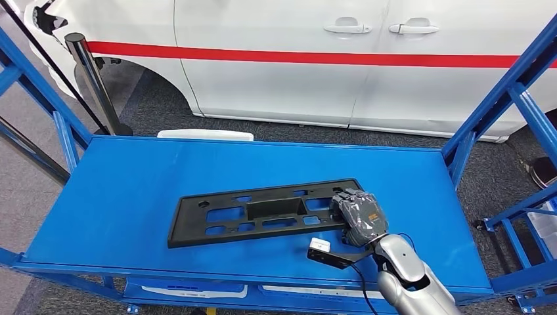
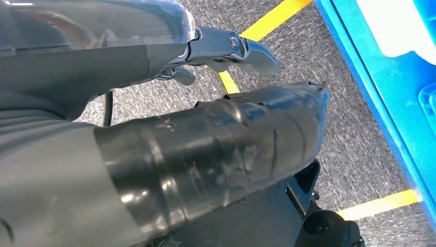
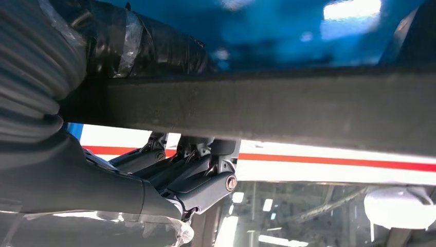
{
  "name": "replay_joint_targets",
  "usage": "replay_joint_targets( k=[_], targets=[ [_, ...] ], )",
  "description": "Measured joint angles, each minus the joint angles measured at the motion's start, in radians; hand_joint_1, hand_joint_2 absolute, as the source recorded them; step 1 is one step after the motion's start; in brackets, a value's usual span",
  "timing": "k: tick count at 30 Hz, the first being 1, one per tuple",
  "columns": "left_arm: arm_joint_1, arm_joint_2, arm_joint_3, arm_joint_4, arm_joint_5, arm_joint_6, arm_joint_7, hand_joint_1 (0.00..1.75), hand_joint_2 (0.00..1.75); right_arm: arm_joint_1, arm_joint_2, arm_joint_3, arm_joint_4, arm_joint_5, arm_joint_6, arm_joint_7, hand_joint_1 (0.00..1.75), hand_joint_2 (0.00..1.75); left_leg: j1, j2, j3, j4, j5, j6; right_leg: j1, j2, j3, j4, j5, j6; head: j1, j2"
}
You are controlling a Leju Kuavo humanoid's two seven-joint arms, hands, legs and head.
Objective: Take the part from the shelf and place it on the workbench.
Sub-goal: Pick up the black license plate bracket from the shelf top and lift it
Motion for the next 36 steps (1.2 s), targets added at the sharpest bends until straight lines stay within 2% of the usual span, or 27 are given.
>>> replay_joint_targets(
  k=[10, 16, 22, 27, 36],
  targets=[
    [0.002, -0.002, 0.018, 0.000, 0.007, 0.010, -0.005, 0.00, 0.00, 0.082, 0.005, -0.029, -0.089, 0.027, -0.083, 0.010, 1.75, 1.75, 0.000, 0.000, -0.001, 0.000, 0.000, 0.000, 0.000, -0.001, -0.001, 0.000, 0.000, 0.000, 0.000, 0.000],
    [0.018, -0.003, 0.035, 0.000, 0.019, 0.025, -0.016, 0.00, 0.00, 0.216, 0.038, -0.069, -0.241, 0.149, -0.226, 0.080, 1.75, 1.75, 0.000, -0.001, -0.004, 0.000, 0.000, 0.000, 0.000, -0.001, -0.004, 0.000, -0.001, 0.000, 0.000, 0.000],
    [0.029, -0.004, 0.052, 0.000, 0.028, 0.036, -0.025, 0.00, 0.00, 0.325, 0.079, -0.093, -0.387, 0.265, -0.310, 0.138, 1.75, 1.75, 0.000, -0.001, -0.006, 0.000, -0.001, 0.000, 0.000, -0.001, -0.005, 0.000, -0.002, 0.000, 0.000, 0.000],
    [0.032, -0.006, 0.064, 0.000, 0.028, 0.042, -0.025, 0.00, 0.00, 0.373, 0.107, -0.096, -0.447, 0.319, -0.347, 0.150, 1.75, 1.75, 0.000, 0.000, -0.006, 0.000, -0.001, 0.000, 0.000, -0.001, -0.005, 0.000, -0.002, 0.000, 0.000, 0.000],
    [0.032, -0.007, 0.066, 0.000, 0.028, 0.043, -0.026, 0.00, 0.00, 0.396, 0.125, -0.096, -0.481, 0.330, -0.355, 0.152, 1.75, 1.75, 0.000, 0.000, -0.006, 0.000, -0.001, 0.000, 0.000, -0.001, -0.005, 0.000, -0.002, 0.000, 0.000, 0.000]
  ],
)
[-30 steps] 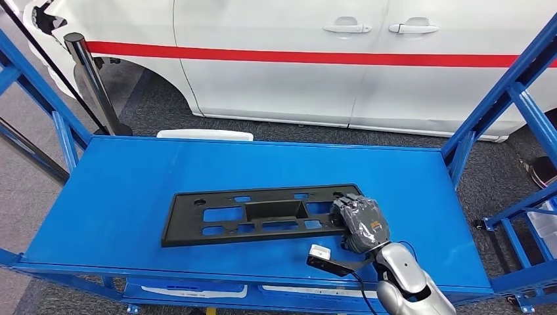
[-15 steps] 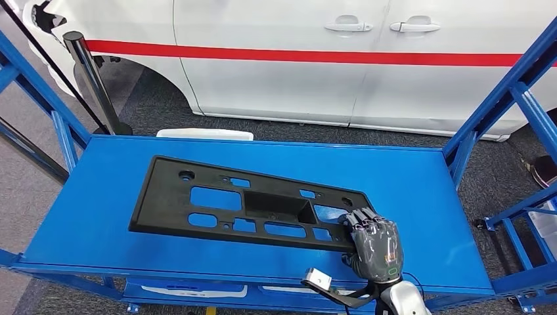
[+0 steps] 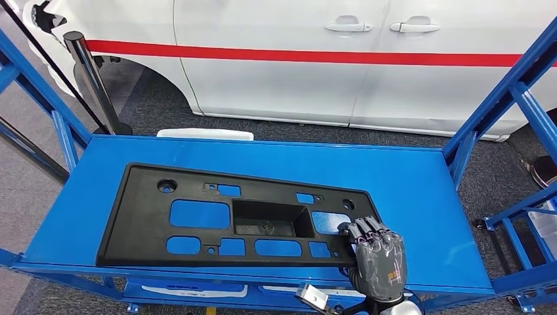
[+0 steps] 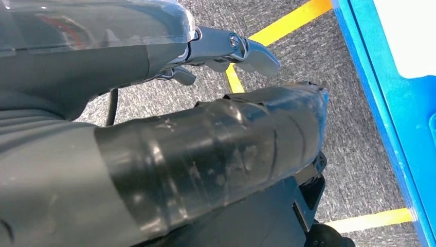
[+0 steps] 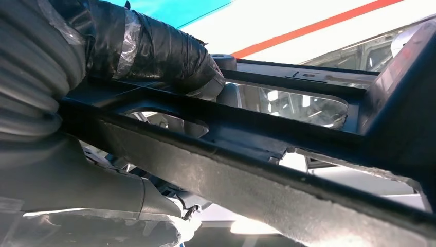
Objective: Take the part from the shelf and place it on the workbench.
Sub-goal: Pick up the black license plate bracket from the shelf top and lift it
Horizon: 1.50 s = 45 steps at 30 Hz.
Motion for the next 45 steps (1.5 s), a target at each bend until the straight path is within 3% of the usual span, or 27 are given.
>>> replay_joint_targets(
  k=[14, 24, 28, 37, 45],
  targets=[
    [0.011, -0.002, 0.024, 0.000, 0.015, -0.019, -0.037, 0.00, 0.00, 0.047, 0.044, 0.016, -0.048, 0.195, 0.000, 0.061, 1.75, 1.75, 0.000, 0.000, 0.000, 0.000, 0.000, 0.000, 0.001, 0.000, 0.000, 0.000, 0.000, 0.000, 0.000, 0.000],
    [0.017, -0.002, 0.033, 0.000, 0.012, -0.039, -0.055, 0.00, 0.00, 0.056, 0.049, 0.052, -0.066, 0.218, -0.001, 0.108, 1.75, 1.75, 0.000, 0.000, 0.000, 0.000, 0.000, 0.000, 0.000, 0.000, 0.000, 0.000, 0.000, 0.000, 0.000, 0.000],
    [0.018, -0.002, 0.033, 0.000, 0.010, -0.045, -0.061, 0.00, 1.75, 0.054, 0.049, 0.072, -0.067, 0.217, -0.001, 0.120, 1.75, 1.75, 0.000, 0.000, 0.000, 0.000, 0.000, 0.000, 0.000, 0.000, 0.000, 0.000, 0.000, 0.000, 0.000, 0.000],
    [0.019, -0.002, 0.041, 0.000, 0.008, -0.027, -0.061, 0.00, 1.75, 0.045, 0.049, 0.084, -0.067, 0.213, -0.001, 0.126, 1.75, 1.75, 0.000, 0.000, 0.000, 0.000, 0.000, 0.000, 0.000, 0.000, 0.000, 0.000, 0.000, 0.000, 0.000, 0.000],
    [0.019, -0.005, 0.059, 0.000, -0.003, 0.044, -0.001, 0.00, 1.75, 0.045, 0.049, 0.084, -0.067, 0.213, -0.001, 0.132, 1.75, 1.75, 0.000, 0.000, 0.000, 0.000, 0.000, 0.000, 0.000, 0.000, 0.000, 0.000, 0.000, 0.000, 0.000, 0.000]
  ],
)
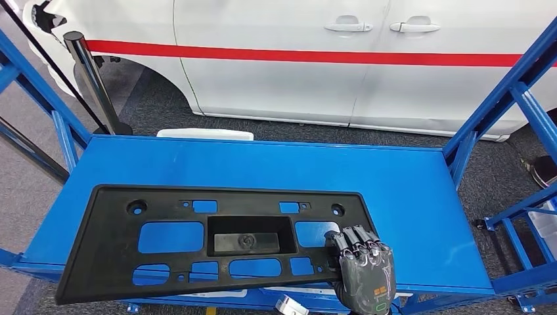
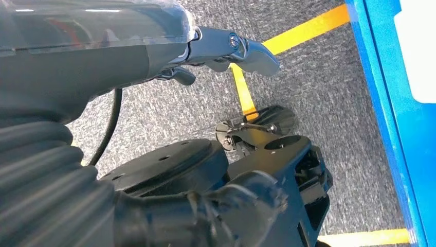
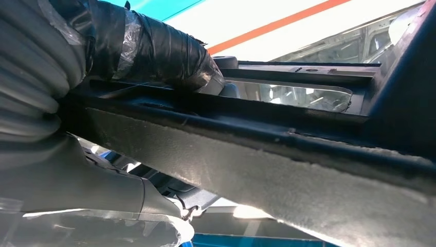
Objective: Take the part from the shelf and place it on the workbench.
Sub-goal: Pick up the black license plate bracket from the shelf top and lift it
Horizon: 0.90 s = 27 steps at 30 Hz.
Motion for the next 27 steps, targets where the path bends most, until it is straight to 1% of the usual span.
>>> replay_joint_targets(
  k=[11, 17, 20, 23, 24, 27],
  targets=[
    [0.000, -0.006, 0.006, 0.000, -0.014, 0.034, 0.016, 0.00, 1.75, 0.001, 0.000, 0.000, 0.000, -0.010, 0.000, 0.007, 1.75, 1.75, 0.000, 0.000, 0.000, 0.000, 0.000, 0.000, 0.000, 0.000, 0.000, 0.000, 0.000, 0.000, 0.000, 0.000],
    [-0.002, -0.007, 0.008, 0.000, -0.023, 0.051, 0.020, 0.00, 1.75, 0.002, 0.000, -0.001, 0.000, -0.027, 0.000, 0.006, 1.75, 1.75, -0.003, 0.000, 0.000, 0.001, -0.001, 0.001, -0.006, 0.000, 0.000, -0.001, 0.000, 0.001, 0.000, 0.000],
    [-0.003, -0.006, 0.008, 0.000, -0.024, 0.052, 0.020, 0.00, 1.75, 0.002, 0.000, -0.001, 0.000, -0.032, 0.000, 0.006, 1.75, 1.75, -0.005, 0.000, 0.000, 0.002, -0.002, 0.004, -0.009, 0.000, 0.000, -0.001, 0.000, 0.002, 0.000, 0.000],
    [-0.003, -0.007, 0.010, 0.000, -0.024, 0.054, 0.020, 0.00, 1.75, 0.002, 0.000, -0.001, 0.001, -0.033, 0.000, 0.006, 1.75, 1.75, -0.007, 0.000, -0.001, 0.005, -0.005, 0.009, -0.011, 0.000, 0.001, -0.003, 0.001, 0.007, 0.000, 0.000],
    [-0.003, -0.007, 0.010, 0.000, -0.025, 0.055, 0.020, 0.00, 1.75, 0.002, 0.000, -0.001, 0.001, -0.034, 0.000, 0.006, 1.75, 1.75, -0.006, 0.000, -0.001, 0.003, -0.003, 0.009, -0.010, 0.000, 0.001, -0.002, 0.000, 0.007, 0.000, 0.000],
    [-0.003, -0.010, 0.013, 0.000, -0.027, 0.057, 0.020, 0.00, 1.75, 0.004, 0.001, -0.002, 0.002, -0.038, 0.000, 0.005, 1.75, 1.75, -0.004, 0.000, 0.001, -0.003, 0.001, 0.008, -0.007, 0.000, 0.003, -0.002, -0.001, 0.002, 0.000, 0.000]
  ],
)
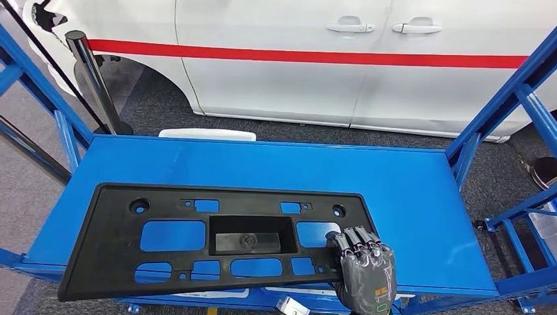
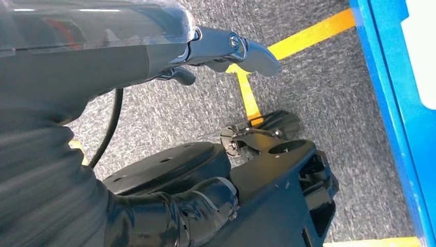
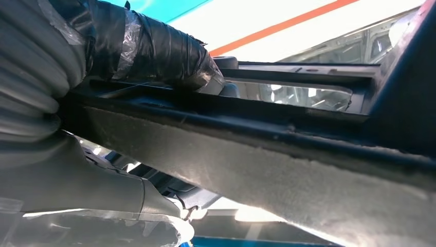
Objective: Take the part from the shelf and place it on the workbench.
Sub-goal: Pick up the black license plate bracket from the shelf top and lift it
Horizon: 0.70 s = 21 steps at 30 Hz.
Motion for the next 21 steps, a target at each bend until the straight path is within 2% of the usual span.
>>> replay_joint_targets(
  k=[10, 13, 15, 17, 18, 19, 20, 21],
  targets=[
    [-0.001, -0.001, 0.002, 0.000, -0.008, 0.008, -0.001, 0.00, 1.75, 0.006, 0.001, -0.005, 0.001, -0.005, 0.000, -0.004, 1.75, 1.75, -0.011, 0.000, -0.003, 0.009, -0.007, 0.013, -0.010, 0.000, 0.002, -0.006, 0.003, 0.019, 0.000, 0.000],
    [-0.001, -0.002, 0.002, 0.000, -0.009, 0.009, -0.001, 0.00, 1.75, 0.007, 0.001, -0.006, 0.001, -0.008, 0.000, -0.005, 1.75, 1.75, -0.007, 0.001, 0.000, 0.001, -0.001, 0.023, -0.010, 0.000, 0.003, -0.004, -0.001, 0.027, 0.000, 0.000],
    [-0.002, -0.003, 0.002, 0.000, -0.009, 0.009, -0.001, 0.00, 1.75, 0.007, 0.001, -0.007, 0.001, -0.012, 0.000, -0.006, 1.75, 1.75, -0.001, 0.003, 0.004, -0.010, 0.005, 0.033, -0.010, 0.000, -0.022, 0.054, -0.039, 0.030, 0.000, 0.000],
    [-0.002, -0.004, 0.002, 0.000, -0.009, 0.009, -0.001, 0.00, 1.75, 0.009, 0.001, -0.008, 0.003, -0.013, 0.000, -0.006, 1.75, 1.75, -0.001, 0.005, 0.004, -0.012, 0.007, 0.036, -0.010, 0.000, -0.084, 0.184, -0.104, 0.031, 0.000, 0.000],
    [-0.001, -0.004, 0.002, 0.000, -0.009, 0.009, -0.001, 0.00, 1.75, 0.010, 0.001, -0.008, 0.004, -0.014, 0.000, -0.006, 1.75, 1.75, -0.001, 0.006, 0.004, -0.012, 0.006, 0.036, -0.010, 0.000, -0.116, 0.244, -0.125, 0.032, 0.000, 0.000],
    [-0.001, -0.004, 0.002, 0.000, -0.009, 0.009, -0.001, 0.00, 1.75, 0.011, 0.001, -0.008, 0.006, -0.014, 0.000, -0.006, 1.75, 1.75, -0.002, 0.006, 0.004, -0.011, 0.006, 0.035, -0.010, 0.000, -0.134, 0.276, -0.126, 0.032, 0.000, 0.000],
    [-0.001, -0.004, 0.002, 0.000, -0.009, 0.009, -0.001, 0.00, 1.75, 0.012, 0.001, -0.008, 0.008, -0.014, 0.000, -0.006, 1.75, 1.75, -0.001, 0.006, 0.004, -0.009, 0.005, 0.034, -0.010, 0.000, -0.135, 0.269, -0.107, 0.031, 0.000, 0.000],
    [-0.001, -0.005, 0.003, 0.000, -0.009, 0.009, -0.001, 0.00, 1.75, 0.012, 0.001, -0.008, 0.008, -0.014, 0.000, -0.007, 1.75, 1.75, -0.001, 0.005, 0.005, -0.007, 0.003, 0.031, -0.011, 0.000, -0.116, 0.222, -0.071, 0.028, 0.000, 0.000]
  ],
)
